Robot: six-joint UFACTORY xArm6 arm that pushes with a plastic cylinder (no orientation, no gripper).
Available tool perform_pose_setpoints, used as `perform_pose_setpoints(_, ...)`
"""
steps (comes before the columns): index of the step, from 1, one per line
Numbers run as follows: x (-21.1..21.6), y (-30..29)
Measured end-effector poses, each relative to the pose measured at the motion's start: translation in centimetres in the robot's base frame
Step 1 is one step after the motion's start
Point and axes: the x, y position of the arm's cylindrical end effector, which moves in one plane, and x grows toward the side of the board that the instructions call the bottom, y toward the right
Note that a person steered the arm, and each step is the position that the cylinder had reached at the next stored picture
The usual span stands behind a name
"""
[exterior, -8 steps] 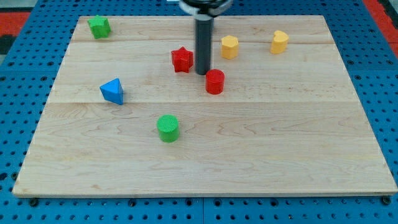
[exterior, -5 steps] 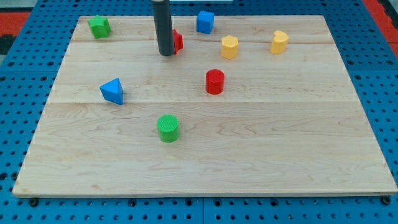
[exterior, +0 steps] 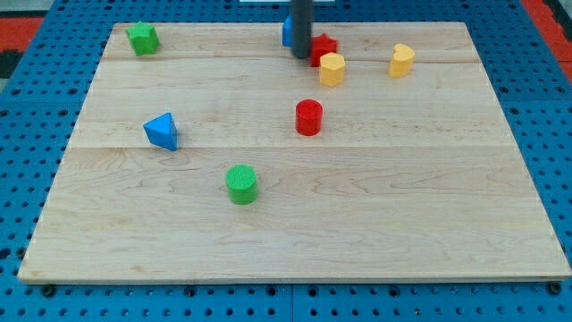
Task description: Place the red star above the heart vertically
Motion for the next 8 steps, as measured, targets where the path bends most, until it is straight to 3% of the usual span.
perform_pose_setpoints(2,1.9,6.0)
perform_pose_setpoints(3,-0.8,8.1)
perform_pose_setpoints(5,-1.7,6.6)
perform_pose_setpoints(6,-2.5,10.8)
perform_pose_setpoints(7,-2.5,11.2)
perform_pose_setpoints(8,0.7,11.3)
